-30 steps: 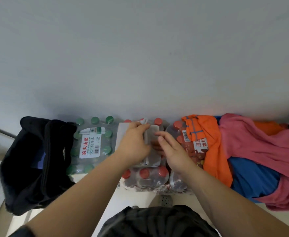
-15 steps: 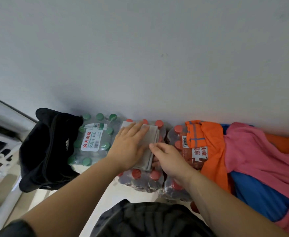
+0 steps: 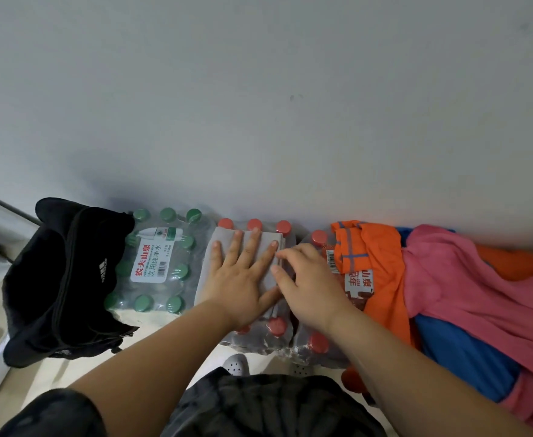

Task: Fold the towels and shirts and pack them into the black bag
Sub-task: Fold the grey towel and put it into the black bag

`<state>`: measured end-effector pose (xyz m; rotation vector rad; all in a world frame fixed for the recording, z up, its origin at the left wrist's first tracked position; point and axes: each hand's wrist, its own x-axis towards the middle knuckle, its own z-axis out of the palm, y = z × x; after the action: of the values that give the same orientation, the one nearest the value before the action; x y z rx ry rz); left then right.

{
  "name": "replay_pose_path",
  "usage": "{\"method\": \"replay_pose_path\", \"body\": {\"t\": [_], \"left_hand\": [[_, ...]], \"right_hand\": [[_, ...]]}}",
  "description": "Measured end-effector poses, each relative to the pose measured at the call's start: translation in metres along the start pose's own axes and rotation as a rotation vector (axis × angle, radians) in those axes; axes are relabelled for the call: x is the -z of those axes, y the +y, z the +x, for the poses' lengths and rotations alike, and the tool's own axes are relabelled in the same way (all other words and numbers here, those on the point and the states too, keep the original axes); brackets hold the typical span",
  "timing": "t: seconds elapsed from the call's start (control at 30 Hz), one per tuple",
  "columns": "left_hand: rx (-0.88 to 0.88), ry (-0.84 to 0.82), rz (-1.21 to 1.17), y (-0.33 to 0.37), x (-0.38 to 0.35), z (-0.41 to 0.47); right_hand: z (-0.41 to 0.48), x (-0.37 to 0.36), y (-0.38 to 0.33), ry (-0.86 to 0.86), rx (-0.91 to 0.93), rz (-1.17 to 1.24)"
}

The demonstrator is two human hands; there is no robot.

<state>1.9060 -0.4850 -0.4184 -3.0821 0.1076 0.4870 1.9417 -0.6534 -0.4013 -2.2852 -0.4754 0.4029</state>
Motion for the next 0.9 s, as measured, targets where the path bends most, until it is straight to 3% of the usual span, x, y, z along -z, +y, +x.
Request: {"method": "replay_pose_path", "body": {"t": [0.13,0.27,0.4,0.57,0.63,0.77,0.9], "left_hand": [[-0.049,0.174,-0.338,-0.019,0.007,-0.007],[0.141,0.364,-0.574,-0.053,0.016,-0.033],[0.260,0.156,-0.714,-0.075,0.024,-0.046],[0.238,-0.041,-0.702,-0.081,0.017,-0.040],[0.255,-0.042,-0.734,-0.083,0.015,-0.035],[0.309,0.056,-1.023,-0.091,0.023,-0.021],[0.245,0.067,-1.067,-0.100,0.030,-0.001]], "right_hand": [[0.014,0.001,-0.004,0.029,0.124,-0.188],[0.033,-0.001,-0.007,-0.113,0.189,-0.377],[0.047,-0.002,-0.003,-0.259,0.169,-0.450],[0.033,-0.001,-0.007,-0.213,0.051,-0.393],[0.019,-0.003,-0.009,-0.170,0.037,-0.418],[-0.014,-0.011,-0.012,-0.123,-0.085,-0.271],[-0.037,-0.008,-0.022,-0.248,-0.149,-0.238]]}}
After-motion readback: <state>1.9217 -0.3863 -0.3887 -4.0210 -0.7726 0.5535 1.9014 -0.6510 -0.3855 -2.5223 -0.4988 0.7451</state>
